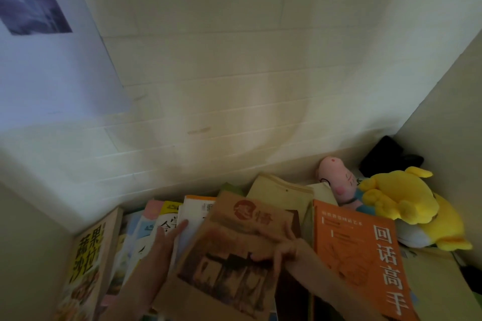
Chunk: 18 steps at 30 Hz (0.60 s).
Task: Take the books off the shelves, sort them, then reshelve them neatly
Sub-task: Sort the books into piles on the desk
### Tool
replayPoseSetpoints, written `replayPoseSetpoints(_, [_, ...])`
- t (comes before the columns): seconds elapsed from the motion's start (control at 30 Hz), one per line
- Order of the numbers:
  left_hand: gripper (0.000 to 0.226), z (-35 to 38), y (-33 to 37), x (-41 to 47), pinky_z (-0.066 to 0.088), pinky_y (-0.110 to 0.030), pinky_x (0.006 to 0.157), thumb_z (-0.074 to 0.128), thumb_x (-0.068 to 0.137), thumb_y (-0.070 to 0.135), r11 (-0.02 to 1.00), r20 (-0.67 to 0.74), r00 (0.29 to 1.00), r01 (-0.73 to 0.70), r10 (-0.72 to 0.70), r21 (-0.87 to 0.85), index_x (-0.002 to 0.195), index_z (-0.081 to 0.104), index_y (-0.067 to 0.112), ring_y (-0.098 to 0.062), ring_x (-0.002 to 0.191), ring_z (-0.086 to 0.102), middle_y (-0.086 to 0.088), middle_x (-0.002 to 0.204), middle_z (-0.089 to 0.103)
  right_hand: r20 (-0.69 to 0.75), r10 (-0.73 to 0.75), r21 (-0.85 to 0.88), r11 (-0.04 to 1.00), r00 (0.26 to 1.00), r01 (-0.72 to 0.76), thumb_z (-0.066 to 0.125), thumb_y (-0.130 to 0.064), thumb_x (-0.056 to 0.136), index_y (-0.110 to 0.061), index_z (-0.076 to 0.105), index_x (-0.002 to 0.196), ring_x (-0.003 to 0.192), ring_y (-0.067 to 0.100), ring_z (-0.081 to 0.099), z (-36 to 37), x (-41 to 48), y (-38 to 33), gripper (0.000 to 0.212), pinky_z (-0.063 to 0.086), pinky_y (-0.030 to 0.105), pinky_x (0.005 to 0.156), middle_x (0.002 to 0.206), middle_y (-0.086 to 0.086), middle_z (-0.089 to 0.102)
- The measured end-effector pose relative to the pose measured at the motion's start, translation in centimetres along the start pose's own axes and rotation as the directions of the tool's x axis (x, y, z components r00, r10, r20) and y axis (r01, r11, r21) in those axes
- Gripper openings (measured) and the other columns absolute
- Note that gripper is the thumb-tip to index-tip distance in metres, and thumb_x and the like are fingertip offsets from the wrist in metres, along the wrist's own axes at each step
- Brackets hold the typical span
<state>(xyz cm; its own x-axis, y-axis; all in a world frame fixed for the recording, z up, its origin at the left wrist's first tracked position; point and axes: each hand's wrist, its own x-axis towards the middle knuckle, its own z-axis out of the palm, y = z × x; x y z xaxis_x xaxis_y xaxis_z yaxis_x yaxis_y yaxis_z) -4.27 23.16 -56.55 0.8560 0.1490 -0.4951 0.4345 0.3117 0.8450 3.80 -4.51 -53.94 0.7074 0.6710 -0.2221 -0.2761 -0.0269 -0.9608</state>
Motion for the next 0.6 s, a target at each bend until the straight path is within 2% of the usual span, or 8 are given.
replayPoseSetpoints(0.03, [0.078,0.4,0.5,-0.5,0.040,-0.045,0.099,0.066,0.081,0.050,1.000,-0.029,0.999,0.017,-0.018,-0.016,0.142,0.037,0.010,-0.039,0.125,0.045,-0.017,0.142,0.043,-0.129,0.002,-0.133,0.991,0.992,-0.020,0.067,-0.018,0.071,-0.021,0.073,0.062,0.104,0.007,0.065,-0.4,-0.1,1.6,0.011,0.045,0.019,0.092,0.101,-0.006,0.074])
replayPoseSetpoints(0.13, [0.087,0.9,1.0,-0.4,0.046,-0.039,0.099,0.076,0.061,0.062,0.973,0.026,0.998,-0.065,0.061,0.220,0.137,0.039,0.040,-0.022,0.127,0.042,0.007,0.141,0.034,-0.447,-0.047,-0.257,0.963,0.893,-0.078,0.063,0.002,0.078,-0.041,0.062,0.111,0.141,0.016,0.029,-0.8,0.1,3.9,0.054,0.033,0.017,0.106,0.146,-0.004,0.039])
replayPoseSetpoints(0.17, [0.088,1.1,0.9,-0.6,0.047,-0.036,0.097,0.078,0.057,0.058,0.961,0.052,0.995,-0.100,0.089,0.260,0.135,0.039,0.044,-0.017,0.125,0.042,0.011,0.140,0.032,-0.475,-0.011,-0.261,0.957,0.880,-0.128,0.069,-0.009,0.078,-0.042,0.048,0.125,0.145,0.017,0.020,-0.2,0.3,3.8,0.061,0.029,0.025,0.113,0.152,-0.005,0.026])
replayPoseSetpoints(0.23, [0.089,0.5,0.5,-0.7,0.050,-0.037,0.094,0.081,0.052,0.059,0.982,0.082,0.990,-0.127,0.116,0.141,0.131,0.043,0.045,-0.016,0.122,0.049,0.009,0.142,0.036,-0.508,0.055,-0.315,0.917,0.860,-0.244,0.078,-0.038,0.072,-0.034,0.022,0.147,0.146,0.022,0.010,1.0,0.7,3.0,0.093,0.020,0.042,0.118,0.158,-0.003,0.005])
replayPoseSetpoints(0.33, [0.093,0.3,0.3,-0.3,0.051,-0.047,0.093,0.084,0.042,0.064,0.986,0.047,0.989,-0.142,0.138,0.092,0.125,0.048,0.044,-0.023,0.118,0.055,0.002,0.140,0.043,-0.559,0.023,-0.413,0.859,0.829,-0.302,0.084,-0.026,0.071,-0.026,-0.008,0.152,0.146,0.018,-0.007,1.3,1.3,2.6,0.122,0.007,0.039,0.118,0.157,0.000,-0.020])
replayPoseSetpoints(0.43, [0.100,0.3,0.2,-0.2,0.054,-0.048,0.085,0.082,0.032,0.070,0.946,-0.016,0.973,-0.221,0.231,0.237,0.125,0.049,0.054,-0.023,0.110,0.061,0.003,0.134,0.052,-0.572,0.003,-0.411,0.864,0.820,-0.289,0.086,-0.021,0.068,-0.022,-0.009,0.152,0.147,0.018,-0.002,0.3,1.6,3.4,0.127,0.010,0.038,0.118,0.160,0.002,-0.011])
replayPoseSetpoints(0.53, [0.088,0.4,0.7,-0.5,0.057,-0.043,0.079,0.081,0.045,0.065,0.913,-0.050,0.960,-0.245,0.276,0.327,0.124,0.045,0.062,-0.020,0.102,0.064,0.005,0.129,0.056,-0.567,0.021,-0.419,0.853,0.823,-0.311,0.086,-0.020,0.068,-0.021,-0.007,0.153,0.147,0.018,0.002,-0.3,2.0,3.6,0.127,0.012,0.036,0.118,0.160,-0.001,-0.011])
replayPoseSetpoints(0.6, [0.073,0.3,1.1,-0.6,0.058,-0.035,0.073,0.084,0.064,0.040,0.907,-0.115,0.946,-0.249,0.303,0.339,0.123,0.045,0.058,-0.018,0.095,0.066,0.002,0.124,0.059,-0.551,0.006,-0.435,0.851,0.835,-0.293,0.087,-0.019,0.067,-0.020,-0.004,0.154,0.147,0.015,0.002,-0.4,1.9,3.7,0.125,0.012,0.036,0.118,0.161,-0.002,-0.008])
